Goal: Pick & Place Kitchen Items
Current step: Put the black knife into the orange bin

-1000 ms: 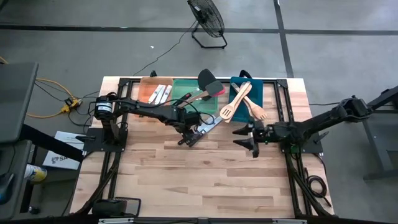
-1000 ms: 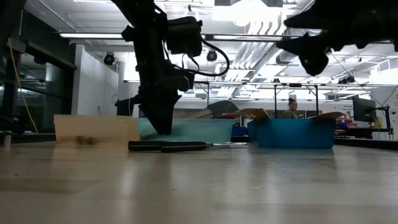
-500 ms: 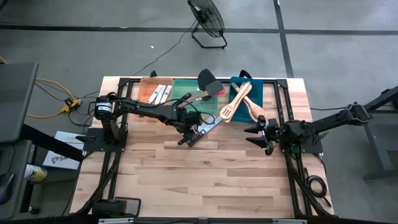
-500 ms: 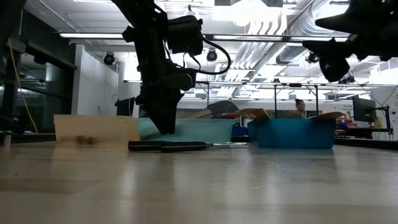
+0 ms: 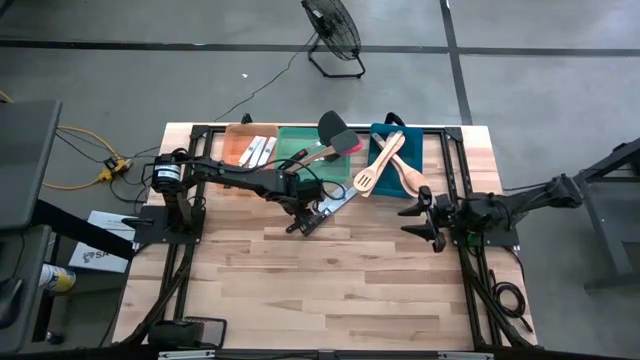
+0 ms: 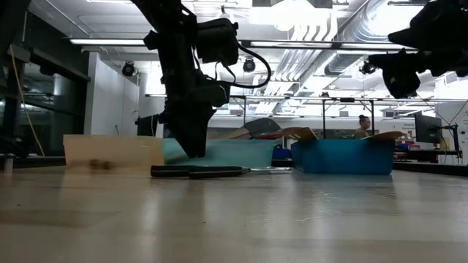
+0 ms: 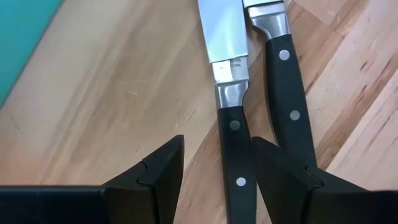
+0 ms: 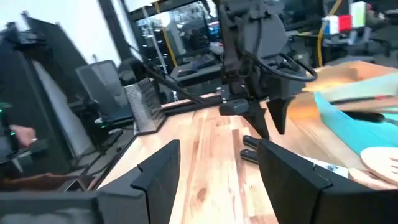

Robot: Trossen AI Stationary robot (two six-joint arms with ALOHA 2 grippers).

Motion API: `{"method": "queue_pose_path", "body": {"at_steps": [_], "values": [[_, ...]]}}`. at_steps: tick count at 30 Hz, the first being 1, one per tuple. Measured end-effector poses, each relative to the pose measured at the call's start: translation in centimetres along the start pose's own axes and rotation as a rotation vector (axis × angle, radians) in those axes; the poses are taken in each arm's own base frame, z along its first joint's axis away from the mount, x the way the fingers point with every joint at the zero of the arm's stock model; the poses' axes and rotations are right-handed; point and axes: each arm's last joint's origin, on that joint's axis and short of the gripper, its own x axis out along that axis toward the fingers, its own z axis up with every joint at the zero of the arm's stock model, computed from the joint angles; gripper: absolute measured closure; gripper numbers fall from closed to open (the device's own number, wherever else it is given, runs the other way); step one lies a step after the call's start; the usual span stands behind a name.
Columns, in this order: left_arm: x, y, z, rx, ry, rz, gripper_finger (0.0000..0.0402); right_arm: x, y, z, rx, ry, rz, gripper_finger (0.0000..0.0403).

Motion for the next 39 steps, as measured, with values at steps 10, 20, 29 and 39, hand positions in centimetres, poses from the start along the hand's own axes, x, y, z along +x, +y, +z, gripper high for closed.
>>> {"method": "queue_pose_path", "body": {"at_steps": [10,20,29,39], "values": [[0.0,0.0,0.0,-0.019,0.003,-0.007,0.0220,-1.0,-0.5,-0.2,-0.075,0.034,0.077,0.0198],[0.0,-0.1,0.0,-0.027,0.009,-0.021,0.0220,-1.2,-1.6,0.1,-0.137,0.017,0.003,0.0198],[0.0,-0.1,0.0,-0.033,0.014,-0.025,0.0220,-1.2,-1.8,0.2,-0.138,0.023,0.061,0.0198],[0.0,-0.1,0.0,-0.033,0.014,-0.025,0.0220,-1.2,-2.2,0.3,-0.139,0.002,-0.054,0.0198]]}}
